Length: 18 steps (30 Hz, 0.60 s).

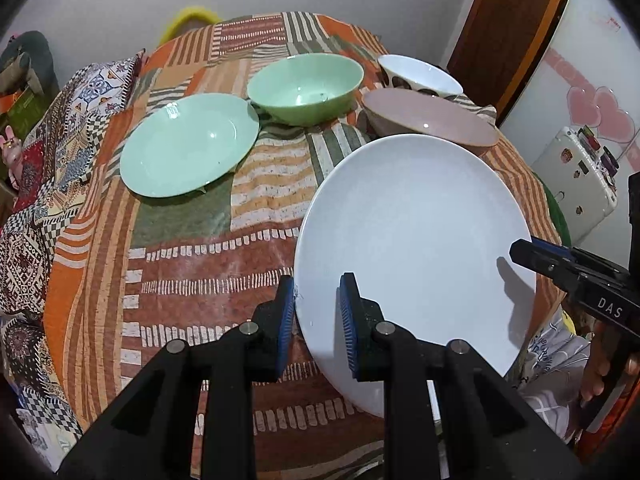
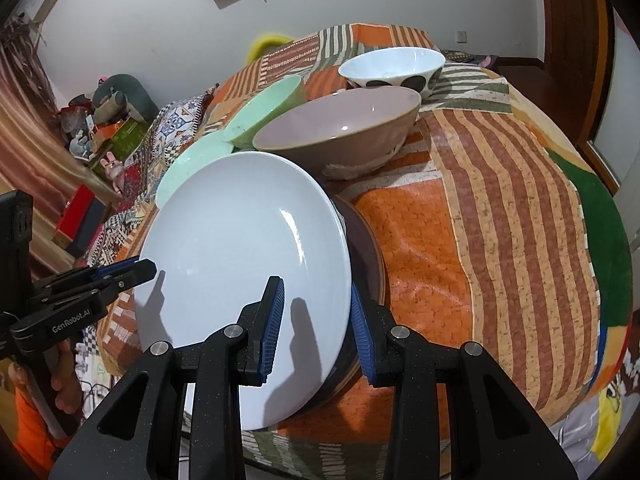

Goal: Organize plates and bowls
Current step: 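Lift the white plate and carry it over the purple plate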

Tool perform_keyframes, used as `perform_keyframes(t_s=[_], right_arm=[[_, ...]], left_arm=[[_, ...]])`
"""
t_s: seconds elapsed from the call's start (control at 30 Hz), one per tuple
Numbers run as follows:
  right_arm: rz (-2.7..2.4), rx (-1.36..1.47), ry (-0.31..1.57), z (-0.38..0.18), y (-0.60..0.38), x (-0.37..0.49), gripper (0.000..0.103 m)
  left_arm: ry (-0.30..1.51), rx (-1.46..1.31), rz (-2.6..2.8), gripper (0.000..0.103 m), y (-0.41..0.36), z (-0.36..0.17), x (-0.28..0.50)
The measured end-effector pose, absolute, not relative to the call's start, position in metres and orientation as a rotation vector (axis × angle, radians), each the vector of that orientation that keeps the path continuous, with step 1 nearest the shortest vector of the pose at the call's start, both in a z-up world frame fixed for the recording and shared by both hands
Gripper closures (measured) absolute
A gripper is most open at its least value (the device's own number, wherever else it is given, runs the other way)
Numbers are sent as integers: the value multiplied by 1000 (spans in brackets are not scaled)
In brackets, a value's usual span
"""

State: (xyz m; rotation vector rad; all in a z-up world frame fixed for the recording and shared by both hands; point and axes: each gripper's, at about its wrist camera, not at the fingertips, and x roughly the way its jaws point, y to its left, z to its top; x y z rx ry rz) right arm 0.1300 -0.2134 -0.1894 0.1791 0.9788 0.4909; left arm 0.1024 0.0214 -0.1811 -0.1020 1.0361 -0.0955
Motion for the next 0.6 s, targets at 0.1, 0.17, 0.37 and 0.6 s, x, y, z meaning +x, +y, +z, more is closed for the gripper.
perform_keyframes(t_s=[0.1,0.17,0.37,0.6], right_arm=[[492,181,989,-192,-214,132,72],[490,184,997,-195,-214,133,72],[486,191,1015,-199,-216,137,72],[485,198,1010,-197,-216,142,72]], left_arm=[[1047,-103,-97,82,21,-185,105],[1057,-104,-99,82,21,-188,106],[1078,-100,-102,82,19,-198,111],[1086,-108,-106,82,18,-203,116]])
